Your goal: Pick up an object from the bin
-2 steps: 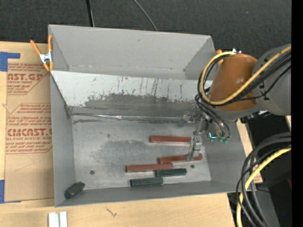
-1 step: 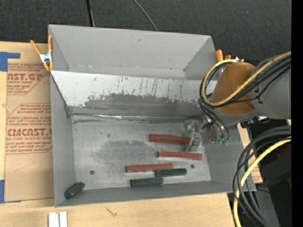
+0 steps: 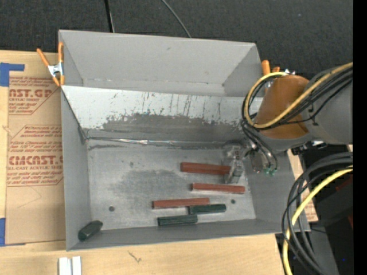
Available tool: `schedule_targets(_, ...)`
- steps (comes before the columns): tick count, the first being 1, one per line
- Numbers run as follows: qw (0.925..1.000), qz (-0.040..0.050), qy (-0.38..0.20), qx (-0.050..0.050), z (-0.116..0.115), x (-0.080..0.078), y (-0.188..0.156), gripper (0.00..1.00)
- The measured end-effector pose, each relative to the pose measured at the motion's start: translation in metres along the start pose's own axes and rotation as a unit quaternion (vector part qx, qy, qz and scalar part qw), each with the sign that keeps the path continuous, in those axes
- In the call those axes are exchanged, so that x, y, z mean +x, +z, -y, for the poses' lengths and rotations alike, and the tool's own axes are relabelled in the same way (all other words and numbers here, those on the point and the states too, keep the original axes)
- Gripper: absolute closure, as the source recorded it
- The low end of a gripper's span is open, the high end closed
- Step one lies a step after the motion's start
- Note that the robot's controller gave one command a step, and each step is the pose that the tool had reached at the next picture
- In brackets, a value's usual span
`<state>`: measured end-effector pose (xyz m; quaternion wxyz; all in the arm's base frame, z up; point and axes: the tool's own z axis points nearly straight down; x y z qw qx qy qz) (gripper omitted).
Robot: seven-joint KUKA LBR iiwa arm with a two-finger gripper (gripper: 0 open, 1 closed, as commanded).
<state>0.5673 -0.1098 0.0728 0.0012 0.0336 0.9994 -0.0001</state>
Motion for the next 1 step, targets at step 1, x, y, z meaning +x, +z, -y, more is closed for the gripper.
schedule_targets(1, 1.0, 0.0008, 0.0, 0.0, -0.008, 0.0264, -0.1514, 1.0)
